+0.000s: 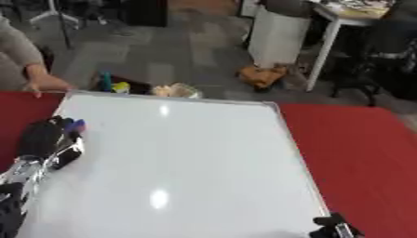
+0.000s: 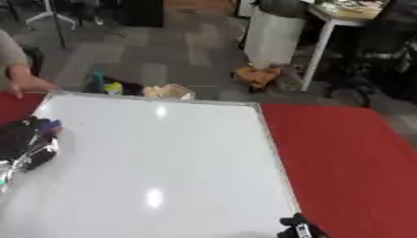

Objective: Wipe the whiteboard clean with a brush.

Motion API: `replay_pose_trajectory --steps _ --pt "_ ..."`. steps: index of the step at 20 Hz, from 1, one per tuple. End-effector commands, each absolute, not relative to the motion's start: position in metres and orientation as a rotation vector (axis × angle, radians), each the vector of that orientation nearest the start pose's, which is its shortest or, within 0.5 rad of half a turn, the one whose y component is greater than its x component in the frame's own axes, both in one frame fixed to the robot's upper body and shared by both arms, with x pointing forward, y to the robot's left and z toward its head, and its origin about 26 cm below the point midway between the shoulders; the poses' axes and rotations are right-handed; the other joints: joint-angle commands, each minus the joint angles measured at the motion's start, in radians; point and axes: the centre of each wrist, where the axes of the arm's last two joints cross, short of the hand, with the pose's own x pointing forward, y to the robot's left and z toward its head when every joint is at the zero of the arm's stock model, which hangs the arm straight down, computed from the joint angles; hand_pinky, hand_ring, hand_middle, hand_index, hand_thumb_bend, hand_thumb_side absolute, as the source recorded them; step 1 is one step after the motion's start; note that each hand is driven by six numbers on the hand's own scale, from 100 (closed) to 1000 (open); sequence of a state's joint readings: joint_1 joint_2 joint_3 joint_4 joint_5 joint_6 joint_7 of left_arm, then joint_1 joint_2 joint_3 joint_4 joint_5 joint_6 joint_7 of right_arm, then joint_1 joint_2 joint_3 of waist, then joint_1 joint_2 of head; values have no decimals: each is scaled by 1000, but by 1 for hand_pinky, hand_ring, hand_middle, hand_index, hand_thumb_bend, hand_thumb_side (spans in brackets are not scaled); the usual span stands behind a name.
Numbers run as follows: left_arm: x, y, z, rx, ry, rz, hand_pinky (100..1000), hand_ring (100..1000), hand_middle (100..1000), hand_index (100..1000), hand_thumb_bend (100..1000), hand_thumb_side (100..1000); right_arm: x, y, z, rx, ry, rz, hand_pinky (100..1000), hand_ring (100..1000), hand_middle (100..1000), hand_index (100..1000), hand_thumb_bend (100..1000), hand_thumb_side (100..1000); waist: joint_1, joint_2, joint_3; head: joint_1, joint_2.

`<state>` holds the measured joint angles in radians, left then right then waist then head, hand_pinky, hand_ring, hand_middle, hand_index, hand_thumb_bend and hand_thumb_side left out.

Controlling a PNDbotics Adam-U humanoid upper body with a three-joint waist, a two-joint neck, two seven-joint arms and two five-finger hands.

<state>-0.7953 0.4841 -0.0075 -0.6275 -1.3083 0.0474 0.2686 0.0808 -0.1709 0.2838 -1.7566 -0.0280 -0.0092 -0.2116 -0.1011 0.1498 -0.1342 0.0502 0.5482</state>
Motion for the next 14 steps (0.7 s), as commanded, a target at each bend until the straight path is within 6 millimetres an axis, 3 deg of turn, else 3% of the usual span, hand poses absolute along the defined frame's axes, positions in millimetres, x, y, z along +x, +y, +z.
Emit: replay_pose_trajectory --steps 1,7,14 --pt "428 389 31 1427 -964 -1232 676 657 666 866 100 666 245 -209 19 -32 -1690 135 600 633 477 682 100 901 -6 7 4 -1 -11" --pt "434 373 38 1376 -1033 -1278 675 647 662 867 107 825 245 -209 19 -33 -1690 132 600 633 477 682 100 897 -6 7 -1 0 -12" --pt "444 347 54 1336 -1170 -1349 679 643 661 871 101 886 245 -209 19 -30 -1689 133 600 633 477 682 100 897 -7 6 -3 2 -10"
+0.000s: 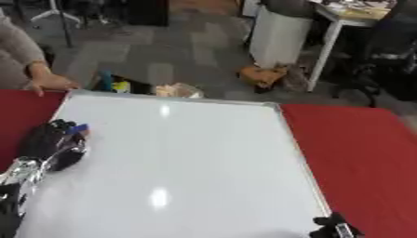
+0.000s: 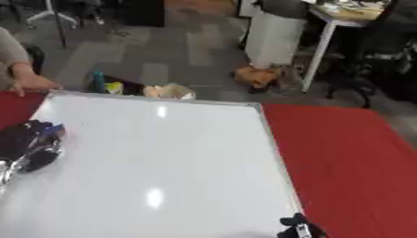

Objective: Wipe the whiteboard clean with a brush.

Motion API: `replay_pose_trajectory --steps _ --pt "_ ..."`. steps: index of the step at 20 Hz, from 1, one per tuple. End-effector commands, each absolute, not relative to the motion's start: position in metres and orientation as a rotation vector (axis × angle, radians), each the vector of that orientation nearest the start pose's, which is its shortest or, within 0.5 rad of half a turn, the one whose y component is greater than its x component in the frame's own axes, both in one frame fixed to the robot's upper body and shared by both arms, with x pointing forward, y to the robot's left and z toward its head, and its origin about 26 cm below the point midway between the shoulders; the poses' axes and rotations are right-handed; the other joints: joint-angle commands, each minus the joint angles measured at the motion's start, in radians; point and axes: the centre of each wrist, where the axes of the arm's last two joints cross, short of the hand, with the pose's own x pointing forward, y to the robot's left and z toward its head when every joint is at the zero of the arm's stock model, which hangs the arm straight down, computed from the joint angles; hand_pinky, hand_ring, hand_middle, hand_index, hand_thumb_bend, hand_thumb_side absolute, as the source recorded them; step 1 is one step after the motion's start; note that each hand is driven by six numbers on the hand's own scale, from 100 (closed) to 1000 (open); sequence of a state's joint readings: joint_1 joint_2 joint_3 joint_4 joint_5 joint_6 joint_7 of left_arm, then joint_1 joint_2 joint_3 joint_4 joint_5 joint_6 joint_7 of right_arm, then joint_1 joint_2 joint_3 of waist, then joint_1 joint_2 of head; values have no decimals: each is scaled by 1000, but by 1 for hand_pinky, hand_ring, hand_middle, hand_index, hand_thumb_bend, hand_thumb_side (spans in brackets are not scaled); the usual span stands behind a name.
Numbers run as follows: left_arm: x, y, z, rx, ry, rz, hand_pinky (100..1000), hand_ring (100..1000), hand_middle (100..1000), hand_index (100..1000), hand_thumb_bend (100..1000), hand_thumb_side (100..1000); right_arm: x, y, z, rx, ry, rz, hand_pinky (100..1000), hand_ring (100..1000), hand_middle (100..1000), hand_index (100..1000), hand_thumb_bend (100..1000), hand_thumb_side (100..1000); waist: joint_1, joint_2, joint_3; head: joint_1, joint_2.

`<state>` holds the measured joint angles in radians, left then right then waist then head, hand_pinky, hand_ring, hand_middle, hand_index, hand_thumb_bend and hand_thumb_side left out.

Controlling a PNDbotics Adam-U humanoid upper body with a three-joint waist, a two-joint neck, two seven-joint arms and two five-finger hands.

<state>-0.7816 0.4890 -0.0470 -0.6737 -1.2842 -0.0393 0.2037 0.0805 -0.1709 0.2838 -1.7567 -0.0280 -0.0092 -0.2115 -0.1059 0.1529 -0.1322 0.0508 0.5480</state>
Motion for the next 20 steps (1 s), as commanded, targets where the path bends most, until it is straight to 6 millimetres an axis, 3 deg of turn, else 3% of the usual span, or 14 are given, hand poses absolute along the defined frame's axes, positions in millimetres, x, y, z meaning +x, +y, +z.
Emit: replay_pose_trajectory --steps 1,4,5,6,13,20 --pt "446 342 57 1328 -1194 -1364 680 644 662 871 101 888 245 -209 19 -30 -1689 132 600 633 477 682 100 897 -2 2 -5 1 -10" --pt "449 327 65 1301 -1257 -1413 684 643 659 869 100 902 245 -209 19 -30 -1688 133 600 633 477 682 100 897 -3 1 -6 3 -10" --pt "450 320 68 1284 -1286 -1440 685 643 660 870 142 949 245 -208 19 -29 -1688 134 600 633 477 682 100 897 -3 1 -6 4 -10" --pt "451 314 71 1269 -1309 -1465 686 643 660 870 100 911 245 -208 19 -28 -1688 134 600 633 477 682 100 897 -3 1 -6 4 -10" --pt "453 276 81 1167 -1404 -1631 692 649 662 861 100 931 245 -208 19 -25 -1688 136 600 633 477 682 100 898 -2 1 -14 8 -9" --pt "458 271 79 1186 -1372 -1657 694 657 669 857 101 915 245 -208 18 -23 -1685 137 600 633 477 682 100 899 -1 1 -21 11 -7"
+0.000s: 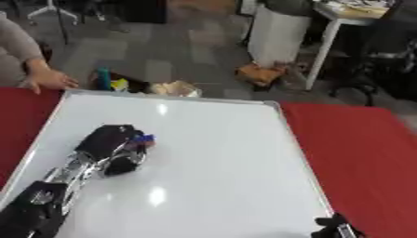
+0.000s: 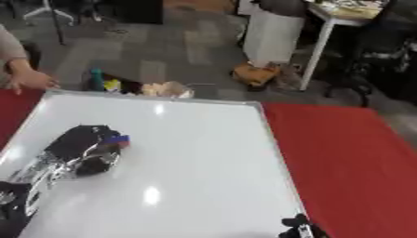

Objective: Wipe the whiteboard clean with a brush.

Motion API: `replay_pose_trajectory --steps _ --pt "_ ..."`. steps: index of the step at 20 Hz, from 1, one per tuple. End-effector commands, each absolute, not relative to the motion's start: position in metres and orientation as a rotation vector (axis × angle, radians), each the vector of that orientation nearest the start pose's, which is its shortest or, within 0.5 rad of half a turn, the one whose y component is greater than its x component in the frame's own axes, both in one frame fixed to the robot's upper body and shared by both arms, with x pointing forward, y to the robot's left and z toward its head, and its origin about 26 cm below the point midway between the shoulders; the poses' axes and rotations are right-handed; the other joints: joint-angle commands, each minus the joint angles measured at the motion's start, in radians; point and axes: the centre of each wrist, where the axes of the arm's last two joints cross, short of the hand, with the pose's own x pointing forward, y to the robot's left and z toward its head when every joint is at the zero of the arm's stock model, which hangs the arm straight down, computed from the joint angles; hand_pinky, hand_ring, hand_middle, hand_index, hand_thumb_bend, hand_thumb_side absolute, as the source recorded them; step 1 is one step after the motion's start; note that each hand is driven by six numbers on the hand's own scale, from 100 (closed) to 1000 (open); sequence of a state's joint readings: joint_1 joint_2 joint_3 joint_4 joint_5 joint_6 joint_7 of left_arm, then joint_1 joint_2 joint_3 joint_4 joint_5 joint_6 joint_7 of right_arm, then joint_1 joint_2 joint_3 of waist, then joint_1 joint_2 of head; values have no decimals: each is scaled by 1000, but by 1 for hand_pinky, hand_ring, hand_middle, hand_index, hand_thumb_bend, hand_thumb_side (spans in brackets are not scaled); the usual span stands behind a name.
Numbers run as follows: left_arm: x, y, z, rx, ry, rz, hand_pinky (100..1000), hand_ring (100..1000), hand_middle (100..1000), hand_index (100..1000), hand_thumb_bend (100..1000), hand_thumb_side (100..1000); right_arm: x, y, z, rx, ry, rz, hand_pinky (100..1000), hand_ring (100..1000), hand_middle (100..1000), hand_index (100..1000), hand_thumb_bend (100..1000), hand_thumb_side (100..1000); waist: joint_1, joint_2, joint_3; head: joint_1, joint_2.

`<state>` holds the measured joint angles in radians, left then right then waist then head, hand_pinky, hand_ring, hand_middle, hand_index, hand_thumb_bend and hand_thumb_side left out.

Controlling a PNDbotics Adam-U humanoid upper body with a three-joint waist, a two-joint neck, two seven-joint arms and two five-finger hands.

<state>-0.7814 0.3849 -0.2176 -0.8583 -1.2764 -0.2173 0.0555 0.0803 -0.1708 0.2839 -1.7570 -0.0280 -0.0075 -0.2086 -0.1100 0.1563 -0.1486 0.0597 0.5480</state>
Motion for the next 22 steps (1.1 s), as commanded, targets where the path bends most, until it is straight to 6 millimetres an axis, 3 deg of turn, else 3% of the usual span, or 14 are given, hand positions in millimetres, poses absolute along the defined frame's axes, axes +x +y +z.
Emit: replay_pose_trajectory --steps 1,11,22 --pt "459 272 78 1198 -1360 -1646 694 657 670 857 102 914 245 -207 18 -21 -1685 138 600 633 477 682 100 899 3 -2 -5 3 -7" --pt "469 301 73 1351 -1236 -1471 695 666 679 858 112 892 245 -204 18 -11 -1687 141 599 632 476 682 100 900 -4 13 -22 8 -14" --pt "463 344 69 1471 -1100 -1310 697 669 683 853 100 819 245 -205 18 -16 -1689 142 599 632 476 682 100 901 0 16 -14 3 -15"
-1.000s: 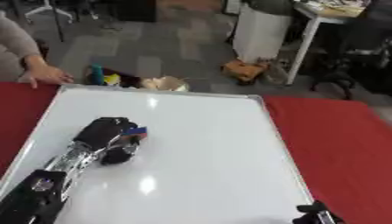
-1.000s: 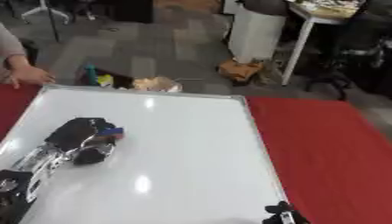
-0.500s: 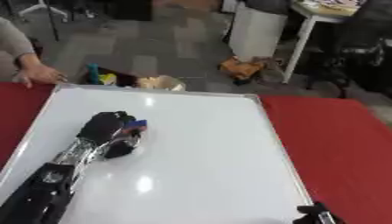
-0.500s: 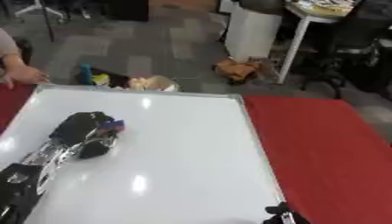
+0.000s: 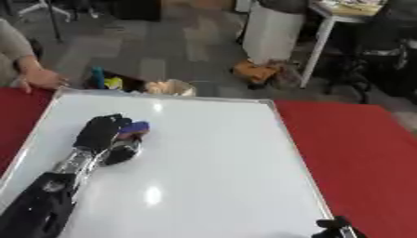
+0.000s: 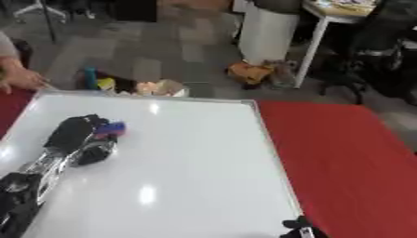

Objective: Wipe the whiteboard clean with a brush.

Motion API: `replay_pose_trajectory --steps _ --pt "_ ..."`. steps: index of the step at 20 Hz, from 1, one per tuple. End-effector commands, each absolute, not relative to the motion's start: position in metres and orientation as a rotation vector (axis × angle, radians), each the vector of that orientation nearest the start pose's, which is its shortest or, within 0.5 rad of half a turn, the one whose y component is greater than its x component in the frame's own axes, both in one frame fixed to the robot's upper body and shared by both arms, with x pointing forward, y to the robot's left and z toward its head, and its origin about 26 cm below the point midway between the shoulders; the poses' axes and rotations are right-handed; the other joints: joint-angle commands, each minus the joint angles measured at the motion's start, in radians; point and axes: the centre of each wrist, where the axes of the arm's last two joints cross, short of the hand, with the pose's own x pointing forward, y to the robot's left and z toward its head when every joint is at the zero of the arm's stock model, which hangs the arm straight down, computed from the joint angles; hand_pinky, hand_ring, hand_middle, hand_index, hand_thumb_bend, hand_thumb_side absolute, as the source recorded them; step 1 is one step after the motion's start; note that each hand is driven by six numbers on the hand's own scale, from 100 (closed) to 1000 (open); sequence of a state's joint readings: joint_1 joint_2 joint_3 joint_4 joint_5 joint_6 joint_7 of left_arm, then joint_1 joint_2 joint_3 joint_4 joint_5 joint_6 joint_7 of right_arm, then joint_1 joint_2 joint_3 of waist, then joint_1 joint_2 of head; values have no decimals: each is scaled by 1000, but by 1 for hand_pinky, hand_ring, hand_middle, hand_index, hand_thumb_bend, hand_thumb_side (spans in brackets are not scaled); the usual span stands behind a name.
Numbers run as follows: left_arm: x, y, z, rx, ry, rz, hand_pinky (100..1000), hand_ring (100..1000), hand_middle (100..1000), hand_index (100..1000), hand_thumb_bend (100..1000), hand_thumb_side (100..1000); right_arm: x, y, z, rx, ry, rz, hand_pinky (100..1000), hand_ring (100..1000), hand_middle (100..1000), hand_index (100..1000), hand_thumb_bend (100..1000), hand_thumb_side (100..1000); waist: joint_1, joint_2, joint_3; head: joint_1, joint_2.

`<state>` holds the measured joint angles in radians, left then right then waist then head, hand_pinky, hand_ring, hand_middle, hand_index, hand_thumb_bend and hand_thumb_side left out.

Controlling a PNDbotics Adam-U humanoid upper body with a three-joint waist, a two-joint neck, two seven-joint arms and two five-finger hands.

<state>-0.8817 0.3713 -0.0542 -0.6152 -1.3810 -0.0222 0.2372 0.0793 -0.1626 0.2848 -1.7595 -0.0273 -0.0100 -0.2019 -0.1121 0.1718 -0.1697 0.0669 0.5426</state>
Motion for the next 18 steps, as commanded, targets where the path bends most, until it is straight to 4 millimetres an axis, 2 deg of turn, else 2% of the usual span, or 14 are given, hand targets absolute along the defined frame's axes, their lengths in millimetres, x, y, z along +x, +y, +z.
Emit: replay_pose_trajectory --steps 1,13,18 --pt "462 349 69 1480 -1086 -1297 698 670 683 852 100 813 245 -205 18 -16 -1689 142 599 632 476 682 100 901 2 0 9 -5 -10" --pt "443 399 63 1557 -923 -1171 700 675 686 845 100 751 246 -207 18 -28 -1689 134 599 632 476 682 100 901 6 -3 30 -16 -13" --pt "438 409 60 1551 -892 -1116 698 669 682 848 100 757 246 -208 17 -30 -1689 133 599 632 476 682 100 902 7 -4 34 -16 -15"
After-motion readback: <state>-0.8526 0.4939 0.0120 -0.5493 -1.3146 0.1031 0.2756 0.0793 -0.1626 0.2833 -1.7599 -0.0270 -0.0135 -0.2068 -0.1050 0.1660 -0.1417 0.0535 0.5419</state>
